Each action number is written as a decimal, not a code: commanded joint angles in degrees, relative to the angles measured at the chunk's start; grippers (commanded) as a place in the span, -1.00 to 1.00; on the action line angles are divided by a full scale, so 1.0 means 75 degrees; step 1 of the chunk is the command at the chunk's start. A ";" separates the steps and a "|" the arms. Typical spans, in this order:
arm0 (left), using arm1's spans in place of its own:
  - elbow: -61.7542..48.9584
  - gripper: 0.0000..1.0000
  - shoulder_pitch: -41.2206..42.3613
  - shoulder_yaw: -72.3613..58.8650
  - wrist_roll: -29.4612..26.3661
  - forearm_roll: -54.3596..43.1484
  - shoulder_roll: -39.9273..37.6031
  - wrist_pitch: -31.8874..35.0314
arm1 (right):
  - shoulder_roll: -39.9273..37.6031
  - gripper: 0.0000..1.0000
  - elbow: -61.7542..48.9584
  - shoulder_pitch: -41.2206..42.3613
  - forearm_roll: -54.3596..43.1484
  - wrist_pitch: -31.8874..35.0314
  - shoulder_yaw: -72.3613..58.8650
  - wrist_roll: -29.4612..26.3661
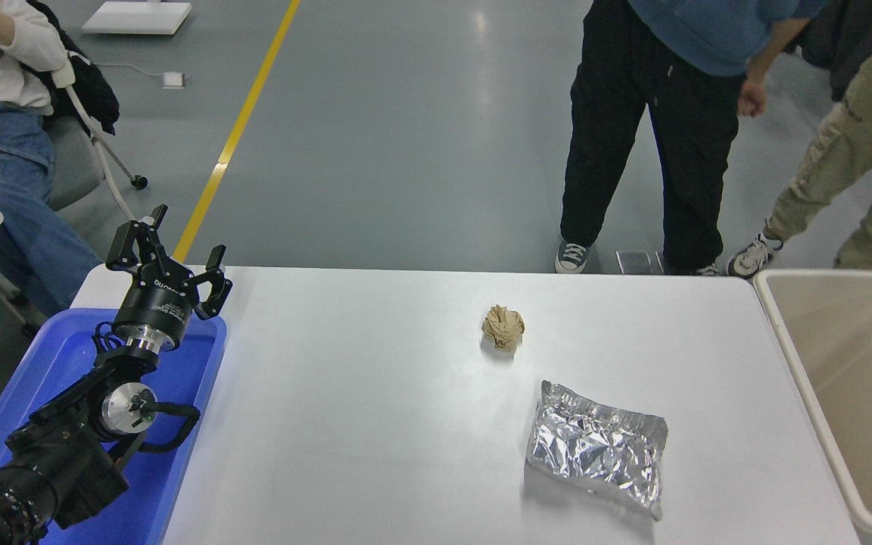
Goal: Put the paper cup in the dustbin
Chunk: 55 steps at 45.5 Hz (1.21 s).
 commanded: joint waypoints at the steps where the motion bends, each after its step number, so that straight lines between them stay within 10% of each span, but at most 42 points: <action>1: 0.0000 1.00 0.0000 0.0000 0.0001 0.0001 0.0000 0.0000 | 0.0058 -1.00 -0.0011 -0.1350 0.1780 -0.0622 0.2795 -0.2478; 31: 0.0000 1.00 0.0000 0.0000 0.0001 0.0001 0.0000 0.0000 | 0.2542 -1.00 -0.0011 -0.3155 0.2693 -0.5276 0.6970 -0.5515; 55: 0.0000 1.00 0.0000 0.0000 0.0001 0.0001 0.0000 0.0000 | 0.3504 -1.00 -0.0011 -0.4070 0.3374 -0.5651 0.7251 -0.5386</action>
